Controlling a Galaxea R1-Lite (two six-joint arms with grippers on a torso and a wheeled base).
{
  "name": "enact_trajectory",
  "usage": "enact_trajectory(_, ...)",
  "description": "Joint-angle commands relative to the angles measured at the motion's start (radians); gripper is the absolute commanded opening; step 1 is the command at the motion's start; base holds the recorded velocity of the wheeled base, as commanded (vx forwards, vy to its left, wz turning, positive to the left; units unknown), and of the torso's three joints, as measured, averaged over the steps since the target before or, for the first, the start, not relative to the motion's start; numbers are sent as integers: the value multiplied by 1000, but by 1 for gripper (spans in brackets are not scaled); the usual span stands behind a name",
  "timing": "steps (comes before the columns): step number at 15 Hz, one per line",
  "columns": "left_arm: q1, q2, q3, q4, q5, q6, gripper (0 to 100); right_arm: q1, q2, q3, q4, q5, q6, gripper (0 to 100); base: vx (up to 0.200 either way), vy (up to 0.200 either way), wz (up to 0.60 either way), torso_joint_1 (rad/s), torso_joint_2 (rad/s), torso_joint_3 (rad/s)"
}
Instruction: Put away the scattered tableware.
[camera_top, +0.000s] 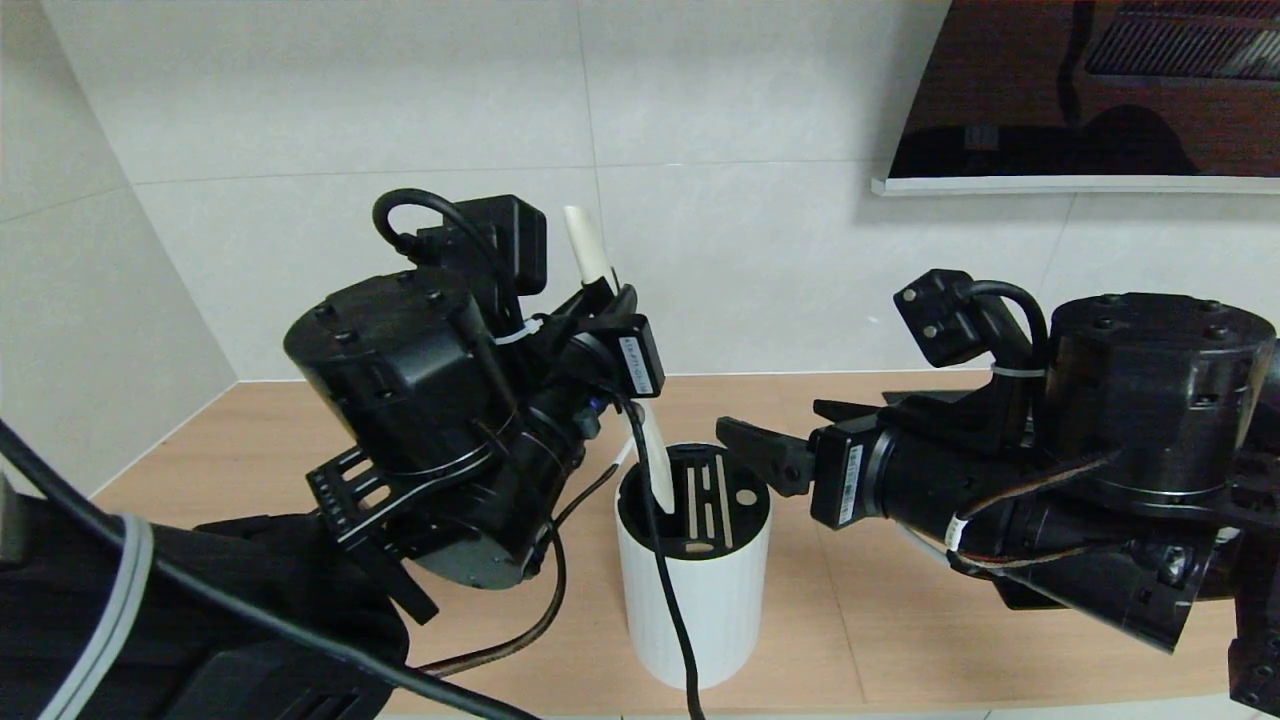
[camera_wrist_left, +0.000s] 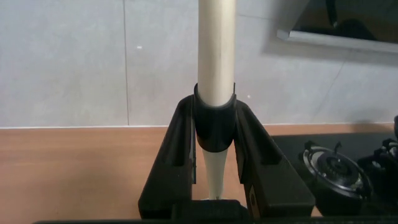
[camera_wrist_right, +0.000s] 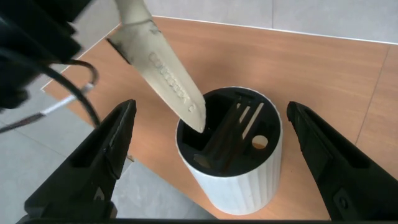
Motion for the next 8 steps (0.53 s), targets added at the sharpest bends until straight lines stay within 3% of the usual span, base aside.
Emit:
enact_trajectory(1,0,20,1,-1,0,-1,0,1,3,0,0,0,-1,100,0,0,0,0,0,0)
enact_trajectory(8,-1,78,0,-4,16,-7,0,1,3,0,0,0,-1,100,0,0,0,0,0,0)
